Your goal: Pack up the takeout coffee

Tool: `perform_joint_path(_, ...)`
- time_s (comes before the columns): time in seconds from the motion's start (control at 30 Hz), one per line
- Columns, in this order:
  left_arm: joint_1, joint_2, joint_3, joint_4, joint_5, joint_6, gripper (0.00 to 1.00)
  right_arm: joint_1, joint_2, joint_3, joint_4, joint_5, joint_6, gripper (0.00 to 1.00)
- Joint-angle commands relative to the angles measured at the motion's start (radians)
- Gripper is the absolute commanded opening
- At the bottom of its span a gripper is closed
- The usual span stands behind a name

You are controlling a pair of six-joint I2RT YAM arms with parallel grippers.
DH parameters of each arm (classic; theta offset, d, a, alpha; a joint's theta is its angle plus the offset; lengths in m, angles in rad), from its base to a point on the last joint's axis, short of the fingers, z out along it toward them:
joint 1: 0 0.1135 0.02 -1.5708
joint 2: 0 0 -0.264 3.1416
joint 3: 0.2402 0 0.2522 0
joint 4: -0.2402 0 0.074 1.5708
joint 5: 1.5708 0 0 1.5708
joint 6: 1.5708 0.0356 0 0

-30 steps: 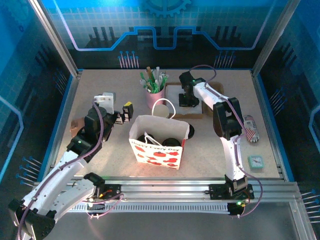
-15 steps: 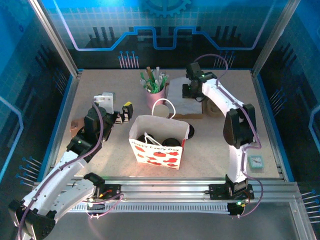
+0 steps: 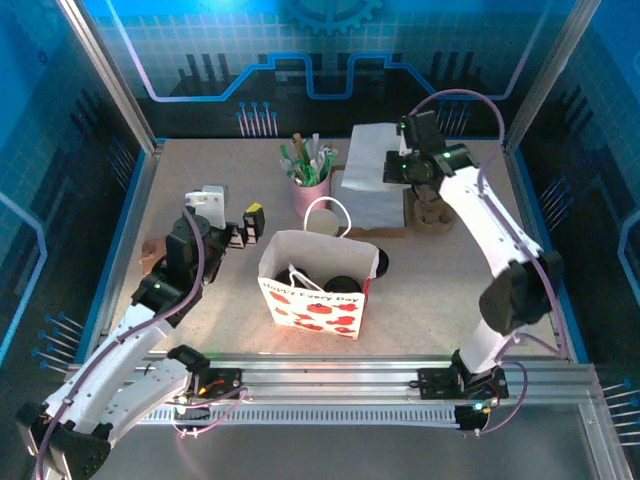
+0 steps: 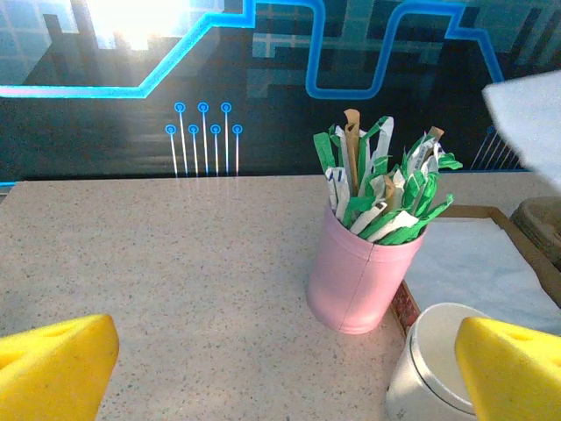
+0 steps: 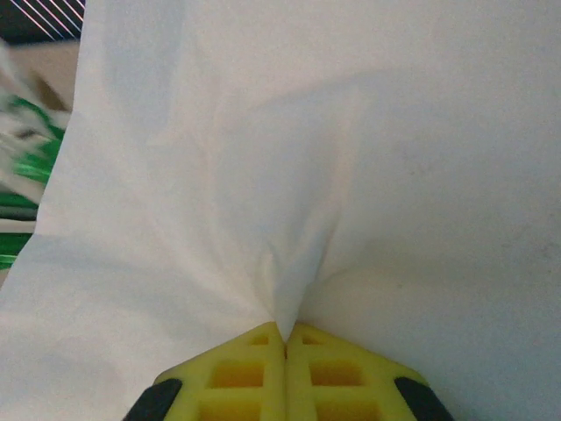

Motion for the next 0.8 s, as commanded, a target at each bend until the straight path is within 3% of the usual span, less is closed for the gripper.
perform_joint_path(0.0, 0.008, -0.022, -0.015, 0.03, -0.008, 0.006, 0.99, -0.01, -0.154, -0.047, 0.056, -0.023, 0.037, 0.0)
perform_joint_path(0.13, 0.008, -0.036, -0.018, 0.035, -0.012, 0.003, 0.99, 0.004, -0.297, -0.112, 0.118, -0.089, 0.05, 0.0)
perform_joint_path(0.33, 0.008, -0.048, -0.024, 0.035, -0.019, -0.012, 0.99, 0.128, -0.489, -0.217, 0.214, -0.114, 0.038, 0.0)
perform_joint_path(0.63, 0.009, -0.075, -0.03, 0.036, -0.036, -0.019, 0.99, 0.525, -0.634, -0.431, 0.368, 0.064, -0.019, 0.0)
perform_joint_path(0.77, 0.008, -0.076, -0.028, 0.034, -0.032, -0.022, 0.99, 0.646, -0.648, -0.527, 0.442, 0.146, -0.024, 0.0)
